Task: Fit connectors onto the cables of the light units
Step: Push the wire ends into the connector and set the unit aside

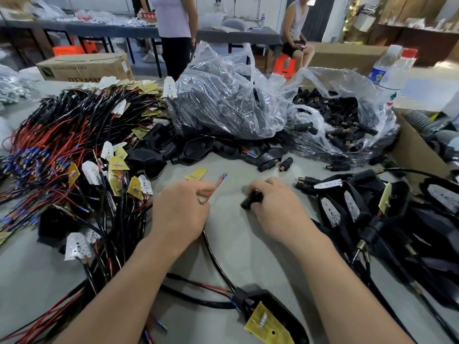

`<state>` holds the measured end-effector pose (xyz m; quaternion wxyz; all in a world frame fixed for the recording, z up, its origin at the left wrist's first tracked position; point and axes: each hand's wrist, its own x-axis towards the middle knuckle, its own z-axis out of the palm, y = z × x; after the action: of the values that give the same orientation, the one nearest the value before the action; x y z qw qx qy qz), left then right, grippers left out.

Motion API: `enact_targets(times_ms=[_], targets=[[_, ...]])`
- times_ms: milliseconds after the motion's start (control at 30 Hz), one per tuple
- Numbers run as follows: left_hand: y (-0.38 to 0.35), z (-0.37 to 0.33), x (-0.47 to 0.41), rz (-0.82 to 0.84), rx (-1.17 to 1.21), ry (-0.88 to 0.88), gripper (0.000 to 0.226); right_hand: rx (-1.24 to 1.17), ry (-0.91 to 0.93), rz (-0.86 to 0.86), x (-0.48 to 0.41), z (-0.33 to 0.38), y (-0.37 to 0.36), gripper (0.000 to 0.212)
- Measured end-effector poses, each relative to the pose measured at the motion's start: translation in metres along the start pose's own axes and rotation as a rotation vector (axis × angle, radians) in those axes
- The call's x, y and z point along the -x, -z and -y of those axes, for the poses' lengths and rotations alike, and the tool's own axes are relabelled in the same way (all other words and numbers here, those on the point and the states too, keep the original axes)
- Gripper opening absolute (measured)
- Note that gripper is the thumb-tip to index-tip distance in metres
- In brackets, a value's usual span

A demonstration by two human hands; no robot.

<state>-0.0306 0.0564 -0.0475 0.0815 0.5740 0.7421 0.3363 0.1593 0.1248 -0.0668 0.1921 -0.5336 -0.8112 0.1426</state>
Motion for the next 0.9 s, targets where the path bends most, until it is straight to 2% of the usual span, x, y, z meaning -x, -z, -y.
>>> enact_targets(times_ms=[67, 167, 300, 400, 500, 633, 800, 900], targets=[[0.000, 0.001, -0.001, -0.009, -0.002, 0.037, 0.036, -0.004, -0.015, -0.009, 0.001, 0.002, 0.000, 0.015], [0.001, 0.001, 0.000, -0.068, 0.047, 0.025, 0.041, -0.203, -0.111, -0.058, 0.005, 0.009, 0.001, 0.003], [0.003, -0.003, 0.002, -0.193, 0.027, -0.053, 0.036, -0.613, -0.208, -0.098, 0.010, 0.019, 0.013, 0.009], [0.002, -0.005, 0.004, -0.280, 0.003, -0.221, 0.035, -0.915, -0.278, -0.092, 0.014, 0.027, 0.017, 0.007], [0.000, -0.007, 0.008, -0.270, 0.024, -0.348, 0.034, -1.103, -0.356, -0.161, 0.014, 0.031, 0.020, 0.011], [0.000, -0.007, 0.009, -0.213, 0.081, -0.313, 0.034, -1.348, -0.416, -0.196, 0.013, 0.025, 0.029, 0.020], [0.007, -0.011, 0.011, -0.222, 0.027, -0.293, 0.021, -1.489, -0.437, -0.138, 0.012, 0.022, 0.029, 0.016], [0.007, -0.012, 0.011, -0.230, 0.005, -0.267, 0.027, -1.487, -0.474, -0.132, 0.011, 0.023, 0.027, 0.017]])
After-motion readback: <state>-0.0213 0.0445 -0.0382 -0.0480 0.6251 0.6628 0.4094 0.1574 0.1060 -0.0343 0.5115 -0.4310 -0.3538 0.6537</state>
